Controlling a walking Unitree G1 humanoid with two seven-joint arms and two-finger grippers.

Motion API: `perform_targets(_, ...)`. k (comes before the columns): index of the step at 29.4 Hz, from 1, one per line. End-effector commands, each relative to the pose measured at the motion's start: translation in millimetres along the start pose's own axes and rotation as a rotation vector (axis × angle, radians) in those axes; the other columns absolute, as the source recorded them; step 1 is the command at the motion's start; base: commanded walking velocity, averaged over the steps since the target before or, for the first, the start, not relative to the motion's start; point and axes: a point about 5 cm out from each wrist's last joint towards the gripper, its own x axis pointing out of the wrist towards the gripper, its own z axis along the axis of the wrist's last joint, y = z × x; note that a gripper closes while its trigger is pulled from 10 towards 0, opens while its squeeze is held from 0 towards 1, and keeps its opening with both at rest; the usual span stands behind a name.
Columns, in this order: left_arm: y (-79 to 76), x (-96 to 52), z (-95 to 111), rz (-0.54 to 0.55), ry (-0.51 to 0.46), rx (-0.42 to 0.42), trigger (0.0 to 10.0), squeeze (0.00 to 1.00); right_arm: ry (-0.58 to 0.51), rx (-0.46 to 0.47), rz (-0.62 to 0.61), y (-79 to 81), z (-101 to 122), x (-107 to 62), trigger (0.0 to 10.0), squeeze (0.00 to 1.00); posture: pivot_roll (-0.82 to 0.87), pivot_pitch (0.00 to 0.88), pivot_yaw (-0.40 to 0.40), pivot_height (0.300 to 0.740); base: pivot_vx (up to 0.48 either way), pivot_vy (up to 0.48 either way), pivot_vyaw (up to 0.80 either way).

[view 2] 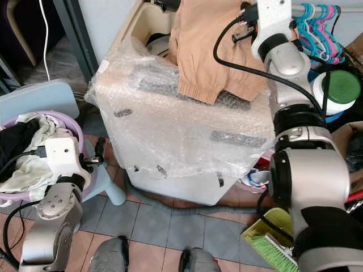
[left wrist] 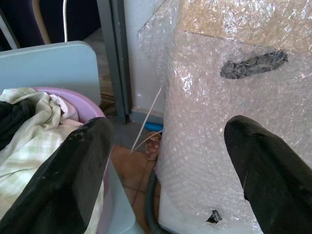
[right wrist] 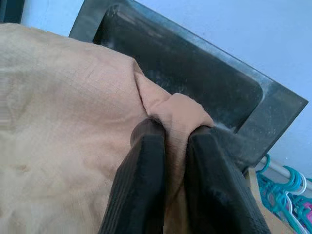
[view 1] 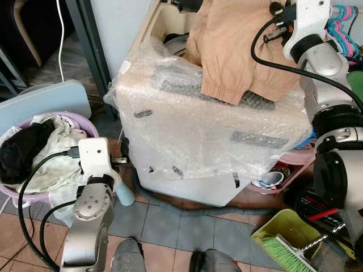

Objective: Clothes washing

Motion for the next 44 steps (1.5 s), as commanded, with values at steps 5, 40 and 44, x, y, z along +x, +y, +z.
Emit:
perform_targets(5, -1.5, -0.5, -3, -0.002, 0.016, 0.007, 10.0, 0.00, 0.060, -0.075, 0.051, 7.6, -21, -9.0, 10.0, 1.00, 0.05, 0.087, -0.049, 0.740, 0.000, 0.000, 0.00)
perform_targets(40, -9.7, 3.0, -3, -0.031, 0.009, -0.009, 10.0, 0.00, 0.370, 0.089, 0.551, -12.7, -85, -85.3, 10.0, 1.00, 0.03, 0.088, -0.058, 0.740, 0.000, 0.000, 0.00)
perform_targets(44, -6.2, 1.7, -4, -0.020, 0.012, -0.007, 10.0, 0.00, 0.392, 0.112, 0.552, 11.1, -89, -74.1, 10.0, 1.00, 0.04, 0.085, -0.059, 0.740, 0.000, 0.000, 0.00)
